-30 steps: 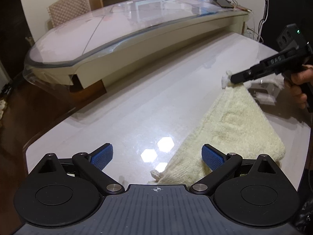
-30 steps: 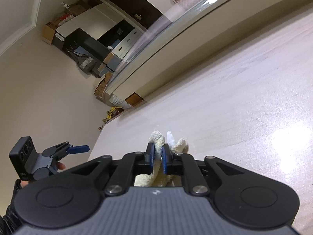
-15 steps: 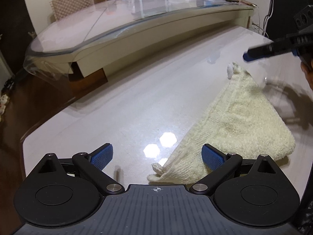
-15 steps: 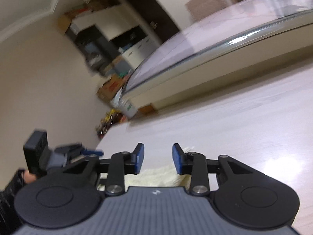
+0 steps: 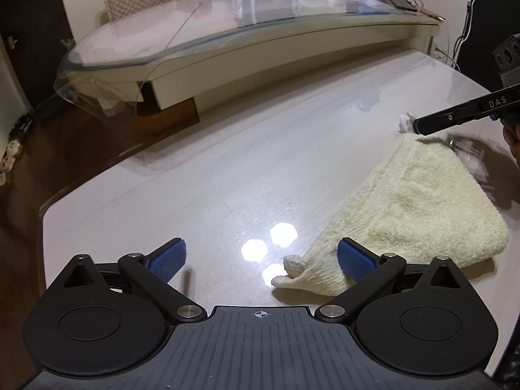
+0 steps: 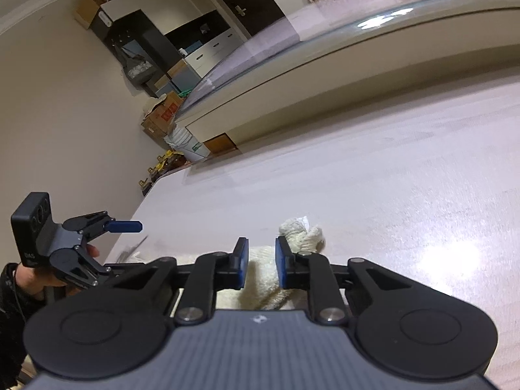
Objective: Fold towel
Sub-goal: 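Open the right tool to release the towel corner, then move the right tool back toward the triangular folded towel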
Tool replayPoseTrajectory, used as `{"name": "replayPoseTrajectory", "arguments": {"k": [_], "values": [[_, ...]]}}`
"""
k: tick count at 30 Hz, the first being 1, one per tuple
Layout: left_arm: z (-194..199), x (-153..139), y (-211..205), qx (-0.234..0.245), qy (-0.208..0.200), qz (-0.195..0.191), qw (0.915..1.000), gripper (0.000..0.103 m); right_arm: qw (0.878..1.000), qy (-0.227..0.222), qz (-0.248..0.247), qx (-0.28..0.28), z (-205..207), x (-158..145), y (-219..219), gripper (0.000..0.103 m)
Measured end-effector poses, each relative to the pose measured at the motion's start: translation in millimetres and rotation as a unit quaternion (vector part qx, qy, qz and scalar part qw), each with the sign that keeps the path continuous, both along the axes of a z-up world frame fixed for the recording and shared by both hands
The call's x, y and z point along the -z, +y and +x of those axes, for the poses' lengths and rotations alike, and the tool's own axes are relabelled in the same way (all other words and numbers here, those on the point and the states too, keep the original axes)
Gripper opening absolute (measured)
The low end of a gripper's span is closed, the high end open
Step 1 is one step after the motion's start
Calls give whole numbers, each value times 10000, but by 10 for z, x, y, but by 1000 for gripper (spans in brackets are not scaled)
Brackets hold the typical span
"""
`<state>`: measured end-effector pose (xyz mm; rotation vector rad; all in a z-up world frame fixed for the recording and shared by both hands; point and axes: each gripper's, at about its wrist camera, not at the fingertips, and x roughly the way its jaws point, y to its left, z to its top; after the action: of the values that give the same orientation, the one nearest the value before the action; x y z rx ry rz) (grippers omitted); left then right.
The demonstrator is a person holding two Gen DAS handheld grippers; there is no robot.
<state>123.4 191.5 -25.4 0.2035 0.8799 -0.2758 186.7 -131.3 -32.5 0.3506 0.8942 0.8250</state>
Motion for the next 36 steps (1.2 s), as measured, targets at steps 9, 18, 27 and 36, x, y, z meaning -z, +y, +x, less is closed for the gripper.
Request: {"name": "replayPoseTrajectory", "arguments": {"k": [9,18,27,36], "values": [[-40,-73,0,-160,-76,35,9998,103,9995,140,187,189,-3,11,-67,22],[-310,-279,-11,-511,-238,48,9984,103,9980,-634,4,-46,-494,-395,-180,59],[-628,-154,-216,-597,-162,407,9973,103,9947,-964,-363,-46,-912,-439,-339,77],[-571,-48,-225,-831,-115,330,9959,103,9942,-949,-514,40,-1134,-492,-501,89]]}}
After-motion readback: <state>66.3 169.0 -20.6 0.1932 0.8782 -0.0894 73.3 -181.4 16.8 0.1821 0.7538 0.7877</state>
